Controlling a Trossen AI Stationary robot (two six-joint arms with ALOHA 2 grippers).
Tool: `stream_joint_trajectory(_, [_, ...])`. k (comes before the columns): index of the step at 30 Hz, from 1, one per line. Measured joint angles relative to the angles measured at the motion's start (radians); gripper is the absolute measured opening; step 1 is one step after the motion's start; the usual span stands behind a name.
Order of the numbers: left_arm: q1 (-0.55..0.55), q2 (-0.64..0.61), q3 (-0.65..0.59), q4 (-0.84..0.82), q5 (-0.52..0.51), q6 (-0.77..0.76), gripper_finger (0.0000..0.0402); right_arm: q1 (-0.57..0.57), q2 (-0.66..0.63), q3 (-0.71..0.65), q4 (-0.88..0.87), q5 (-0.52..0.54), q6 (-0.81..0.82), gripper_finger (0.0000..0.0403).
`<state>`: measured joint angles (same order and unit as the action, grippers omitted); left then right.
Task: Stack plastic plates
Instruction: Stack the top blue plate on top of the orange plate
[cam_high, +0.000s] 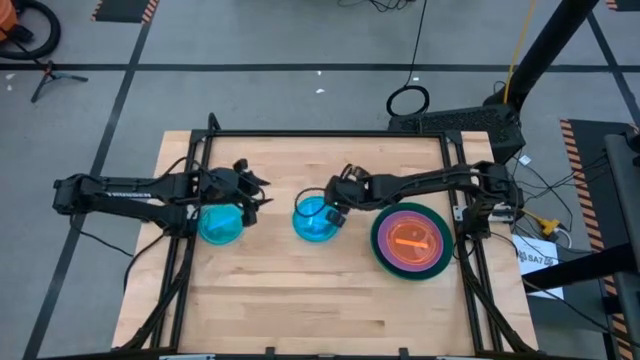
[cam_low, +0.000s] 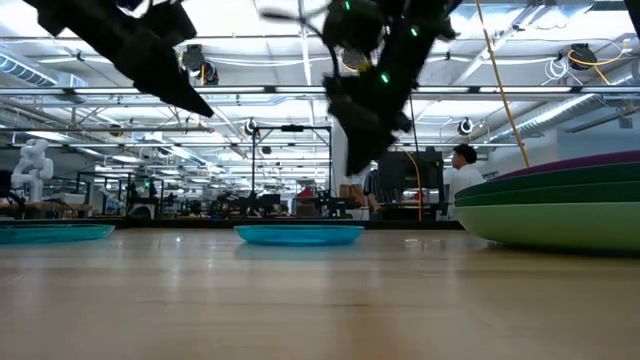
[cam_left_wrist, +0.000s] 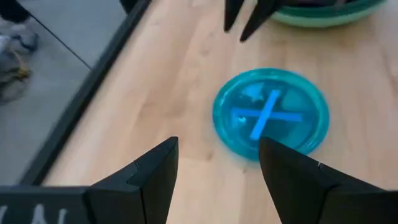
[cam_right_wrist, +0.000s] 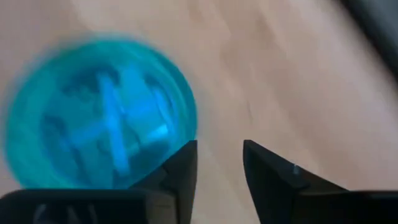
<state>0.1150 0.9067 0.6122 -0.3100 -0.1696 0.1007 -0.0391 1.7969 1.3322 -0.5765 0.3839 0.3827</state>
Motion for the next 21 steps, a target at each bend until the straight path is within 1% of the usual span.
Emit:
stream_joint_trajectory(2, [0.000, 0.055, 0.003, 0.005, 0.019, -0.046, 0.0228, 0.000, 0.002, -0.045, -0.007, -0.061, 0.070, 0.0101])
stream_joint_trajectory(4, [-0.001, 0.127, 0.001, -0.061, 0.022, -0.099, 0.0227, 0.001, 0.002, -0.093, 0.033, -0.109, 0.112, 0.0078])
stream_joint_trajectory(6, [-0.013, 0.216, 0.000, -0.107, 0.033, -0.144, 0.0224, 0.001, 0.001, -0.143, 0.072, -0.148, 0.118, 0.0050])
stream_joint_trajectory(8, [-0.035, 0.301, -0.005, -0.126, 0.041, -0.174, 0.0211, 0.001, 0.002, -0.192, 0.103, -0.154, 0.119, 0.0020])
stream_joint_trajectory(9, [-0.046, 0.344, -0.005, -0.110, 0.043, -0.181, 0.0202, 0.001, 0.002, -0.213, 0.128, -0.153, 0.119, 0.0011])
stream_joint_trajectory(10, [-0.057, 0.387, -0.005, -0.086, 0.044, -0.182, 0.0191, 0.000, 0.002, -0.231, 0.154, -0.153, 0.118, 0.0006])
stream_joint_trajectory(13, [-0.077, 0.501, -0.006, 0.018, 0.044, -0.183, 0.0156, 0.000, 0.002, -0.271, 0.213, -0.153, 0.115, 0.0011])
stream_joint_trajectory(16, [-0.082, 0.585, -0.005, 0.084, 0.043, -0.187, 0.0124, 0.001, 0.002, -0.307, 0.291, -0.154, 0.097, 0.0009])
stream_joint_trajectory(18, [-0.081, 0.615, 0.003, 0.124, 0.043, -0.194, 0.0109, 0.001, 0.002, -0.321, 0.327, -0.154, 0.089, 0.0003])
stream_joint_trajectory(21, [-0.076, 0.636, 0.002, 0.198, 0.042, -0.208, 0.0095, 0.001, 0.005, -0.330, 0.382, -0.154, 0.076, 0.0003])
